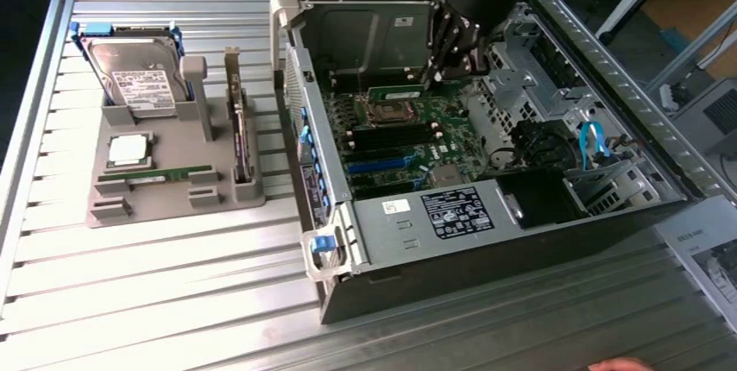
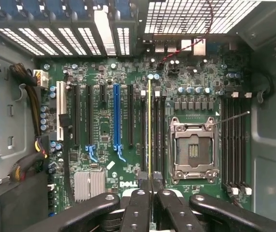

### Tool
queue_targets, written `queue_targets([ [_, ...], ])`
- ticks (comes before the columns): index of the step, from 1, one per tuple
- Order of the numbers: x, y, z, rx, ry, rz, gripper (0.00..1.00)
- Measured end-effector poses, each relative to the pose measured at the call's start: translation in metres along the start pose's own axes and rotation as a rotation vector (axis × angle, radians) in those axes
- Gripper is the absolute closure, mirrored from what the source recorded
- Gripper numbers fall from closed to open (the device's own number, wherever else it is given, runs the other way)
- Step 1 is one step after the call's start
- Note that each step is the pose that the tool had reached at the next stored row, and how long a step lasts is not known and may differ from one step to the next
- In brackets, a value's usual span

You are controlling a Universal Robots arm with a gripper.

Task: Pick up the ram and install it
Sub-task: 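Insert the ram into the slot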

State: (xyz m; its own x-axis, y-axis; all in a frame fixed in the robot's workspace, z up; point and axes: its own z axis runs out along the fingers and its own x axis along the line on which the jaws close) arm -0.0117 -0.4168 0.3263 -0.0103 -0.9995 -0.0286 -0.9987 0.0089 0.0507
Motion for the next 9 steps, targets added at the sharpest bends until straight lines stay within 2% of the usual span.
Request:
queue_targets([
  [9,0.0,-0.0008,0.0169,0.0001,-0.0002,0.0,0.88],
])
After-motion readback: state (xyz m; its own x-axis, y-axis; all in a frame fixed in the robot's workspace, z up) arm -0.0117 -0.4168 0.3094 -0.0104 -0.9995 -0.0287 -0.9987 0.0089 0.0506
